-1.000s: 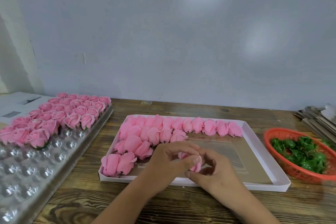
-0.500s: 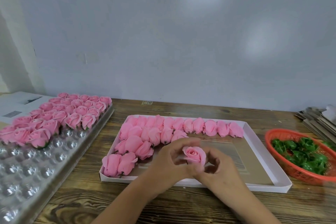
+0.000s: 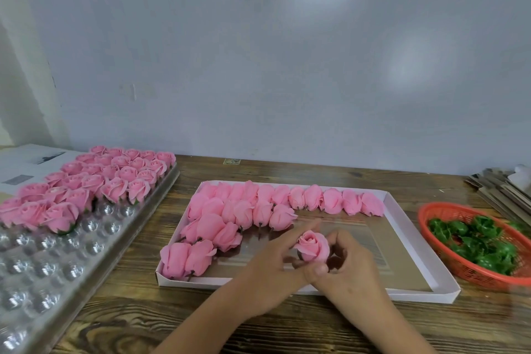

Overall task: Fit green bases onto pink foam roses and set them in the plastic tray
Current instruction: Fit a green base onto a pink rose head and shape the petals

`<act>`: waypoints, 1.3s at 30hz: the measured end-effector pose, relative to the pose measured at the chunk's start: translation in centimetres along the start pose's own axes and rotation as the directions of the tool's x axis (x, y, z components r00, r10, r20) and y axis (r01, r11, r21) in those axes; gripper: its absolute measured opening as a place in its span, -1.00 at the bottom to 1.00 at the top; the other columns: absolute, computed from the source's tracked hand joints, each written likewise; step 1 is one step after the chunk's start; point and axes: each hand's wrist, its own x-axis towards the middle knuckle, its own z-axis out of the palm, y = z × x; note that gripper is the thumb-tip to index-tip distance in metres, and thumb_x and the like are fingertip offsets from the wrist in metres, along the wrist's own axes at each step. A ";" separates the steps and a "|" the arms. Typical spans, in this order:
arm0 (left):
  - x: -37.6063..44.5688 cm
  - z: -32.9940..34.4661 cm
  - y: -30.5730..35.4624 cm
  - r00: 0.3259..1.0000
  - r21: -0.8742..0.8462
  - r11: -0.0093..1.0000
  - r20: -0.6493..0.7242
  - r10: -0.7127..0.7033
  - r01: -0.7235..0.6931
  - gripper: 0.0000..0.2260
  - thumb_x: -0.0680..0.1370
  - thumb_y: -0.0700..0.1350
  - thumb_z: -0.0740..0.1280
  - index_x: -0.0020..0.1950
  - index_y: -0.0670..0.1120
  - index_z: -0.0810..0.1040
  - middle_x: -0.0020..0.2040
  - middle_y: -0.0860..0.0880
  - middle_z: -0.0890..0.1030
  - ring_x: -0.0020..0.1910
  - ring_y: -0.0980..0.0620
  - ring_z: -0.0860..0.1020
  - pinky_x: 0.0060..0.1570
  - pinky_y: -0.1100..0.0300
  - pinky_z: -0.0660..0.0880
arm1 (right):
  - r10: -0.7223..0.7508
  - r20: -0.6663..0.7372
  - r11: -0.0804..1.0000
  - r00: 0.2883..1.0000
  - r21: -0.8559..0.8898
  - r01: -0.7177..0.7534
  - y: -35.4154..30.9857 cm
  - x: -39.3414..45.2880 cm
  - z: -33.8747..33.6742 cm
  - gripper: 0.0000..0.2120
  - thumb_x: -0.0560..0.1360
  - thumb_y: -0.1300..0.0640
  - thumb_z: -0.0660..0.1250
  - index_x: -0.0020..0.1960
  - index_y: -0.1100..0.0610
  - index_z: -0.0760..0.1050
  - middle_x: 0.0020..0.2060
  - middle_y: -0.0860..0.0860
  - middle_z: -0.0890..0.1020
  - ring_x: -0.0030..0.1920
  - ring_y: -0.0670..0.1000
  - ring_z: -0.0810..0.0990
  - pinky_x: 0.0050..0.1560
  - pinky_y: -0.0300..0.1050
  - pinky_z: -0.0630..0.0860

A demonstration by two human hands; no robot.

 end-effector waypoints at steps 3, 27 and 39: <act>-0.1 0.0 -0.3 1.000 0.042 0.999 0.000 -0.016 0.016 -0.37 0.40 0.33 0.47 0.36 0.61 0.21 0.35 0.51 0.39 0.38 0.37 0.40 0.25 0.44 0.41 | 0.030 -0.003 1.000 1.000 -0.002 -0.030 0.2 0.1 -0.1 -0.62 0.12 -0.14 0.54 -0.17 -0.13 0.47 -0.28 -0.04 0.67 -0.29 0.00 0.63 -0.25 -0.05 0.56; 0.1 0.1 -0.1 0.993 -0.030 0.999 -0.115 -0.034 0.031 -0.70 0.42 0.00 0.52 0.12 0.22 0.61 0.07 0.16 0.68 0.12 0.15 0.62 0.10 0.20 0.54 | 0.042 -0.087 0.998 0.995 -0.043 -0.046 -0.4 -0.5 0.3 -0.70 0.13 -0.09 0.41 -0.23 0.03 0.46 -0.29 -0.07 0.64 -0.35 -0.07 0.54 -0.36 -0.23 0.47; 0.3 -0.7 0.0 0.964 -0.013 1.000 -0.265 -0.019 0.016 -0.67 0.36 0.00 0.54 0.06 0.31 0.66 0.03 0.17 0.72 0.06 0.17 0.67 0.05 0.29 0.58 | -0.055 -0.025 0.998 0.998 -0.010 0.055 -0.4 -0.4 0.5 -0.74 0.34 0.02 0.52 -0.06 -0.22 0.54 -0.29 -0.14 0.61 -0.35 -0.13 0.53 -0.33 -0.43 0.41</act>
